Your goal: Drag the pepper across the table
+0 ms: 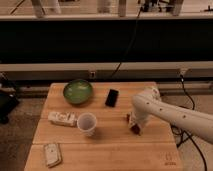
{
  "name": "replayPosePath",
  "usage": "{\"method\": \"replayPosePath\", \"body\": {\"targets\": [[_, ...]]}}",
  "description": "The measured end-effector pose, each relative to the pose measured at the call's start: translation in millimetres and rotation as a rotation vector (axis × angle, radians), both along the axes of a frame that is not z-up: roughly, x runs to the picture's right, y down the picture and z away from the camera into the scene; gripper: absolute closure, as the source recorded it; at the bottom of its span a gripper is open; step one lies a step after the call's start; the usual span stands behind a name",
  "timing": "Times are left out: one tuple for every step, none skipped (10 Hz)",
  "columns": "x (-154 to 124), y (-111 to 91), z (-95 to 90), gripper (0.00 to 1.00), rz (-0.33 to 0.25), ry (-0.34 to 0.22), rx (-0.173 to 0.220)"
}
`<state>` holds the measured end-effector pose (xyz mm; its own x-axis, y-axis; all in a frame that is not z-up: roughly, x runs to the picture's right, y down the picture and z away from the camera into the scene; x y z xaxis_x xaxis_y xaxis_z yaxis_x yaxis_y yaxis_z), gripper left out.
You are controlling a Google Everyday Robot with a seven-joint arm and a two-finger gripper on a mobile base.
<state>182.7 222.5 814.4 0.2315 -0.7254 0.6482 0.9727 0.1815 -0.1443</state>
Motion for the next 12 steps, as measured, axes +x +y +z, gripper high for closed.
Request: {"method": "replayPosePath", "body": {"targets": [[-0.3, -1.2, -1.9, 0.85, -0.002, 0.003, 0.001], [-0.4, -2.5, -3.9, 0.94, -0.004, 0.006, 0.003], [-0.6, -4.5, -6.5, 1.0, -0.003, 0.012, 0.006], [-0.3, -5.6, -7.6, 1.0, -0.001, 0.018, 0.007], [-0.1, -7.3, -7.8, 1.0, 0.001, 0.026, 0.01], [-0.3, -9.6, -6.4, 1.0, 0.003, 0.04, 0.012], [-1.1, -11.3, -4.2, 1.0, 0.003, 0.047, 0.014], [-2.4, -12.6, -1.4, 1.0, 0.002, 0.053, 0.013], [-4.6, -16.2, 3.5, 1.0, -0.001, 0.061, 0.014], [-6.4, -20.1, 7.6, 1.0, -0.004, 0.067, 0.016], [-7.4, -23.2, 11.0, 1.0, -0.005, 0.072, 0.017], [-9.0, -28.4, 16.0, 1.0, -0.009, 0.079, 0.02]]}}
